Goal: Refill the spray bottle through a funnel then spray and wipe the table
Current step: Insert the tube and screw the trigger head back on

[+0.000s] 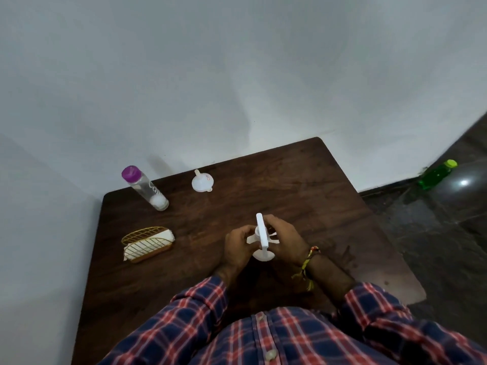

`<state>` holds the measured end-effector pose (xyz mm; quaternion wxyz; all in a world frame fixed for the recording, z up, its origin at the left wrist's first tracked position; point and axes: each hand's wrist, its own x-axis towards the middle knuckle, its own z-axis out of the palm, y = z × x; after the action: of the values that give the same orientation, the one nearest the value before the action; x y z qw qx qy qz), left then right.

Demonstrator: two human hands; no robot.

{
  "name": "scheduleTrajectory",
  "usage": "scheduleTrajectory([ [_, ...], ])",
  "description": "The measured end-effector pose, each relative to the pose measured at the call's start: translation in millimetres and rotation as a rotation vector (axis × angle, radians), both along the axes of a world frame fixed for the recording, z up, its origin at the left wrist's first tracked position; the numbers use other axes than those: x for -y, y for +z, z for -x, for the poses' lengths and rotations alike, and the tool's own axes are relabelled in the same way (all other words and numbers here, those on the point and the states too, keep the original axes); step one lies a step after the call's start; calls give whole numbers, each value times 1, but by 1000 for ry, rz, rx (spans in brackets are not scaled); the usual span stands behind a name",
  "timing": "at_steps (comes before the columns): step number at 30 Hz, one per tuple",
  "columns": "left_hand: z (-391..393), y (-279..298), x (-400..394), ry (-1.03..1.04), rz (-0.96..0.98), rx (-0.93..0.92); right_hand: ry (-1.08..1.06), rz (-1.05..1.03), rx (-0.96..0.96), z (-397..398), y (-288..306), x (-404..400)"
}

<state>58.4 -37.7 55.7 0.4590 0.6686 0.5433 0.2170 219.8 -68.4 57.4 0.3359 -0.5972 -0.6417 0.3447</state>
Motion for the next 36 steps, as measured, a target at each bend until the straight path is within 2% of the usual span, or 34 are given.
scheduleTrajectory([
  [6,-4,4,7,8,3,23,-113,19,43,0,3,2],
  [10,-3,2,8,18,-6,44,-15,37,-21,-2,-1,4],
  [15,-2,1,8,10,-21,30,-193,46,-16,5,4,3],
  [18,-2,2,10,11,-21,29,-21,85,-34,1,-1,1],
  [20,-3,3,13,13,-16,27,2,128,-60,-7,-1,2],
  [24,-2,1,12,16,-23,10,-237,47,-45,0,-1,7],
  [29,-3,0,14,28,-27,13,-66,86,-107,-5,-6,8],
  [36,0,-4,11,-26,-92,-78,-231,-93,25,12,-8,15],
])
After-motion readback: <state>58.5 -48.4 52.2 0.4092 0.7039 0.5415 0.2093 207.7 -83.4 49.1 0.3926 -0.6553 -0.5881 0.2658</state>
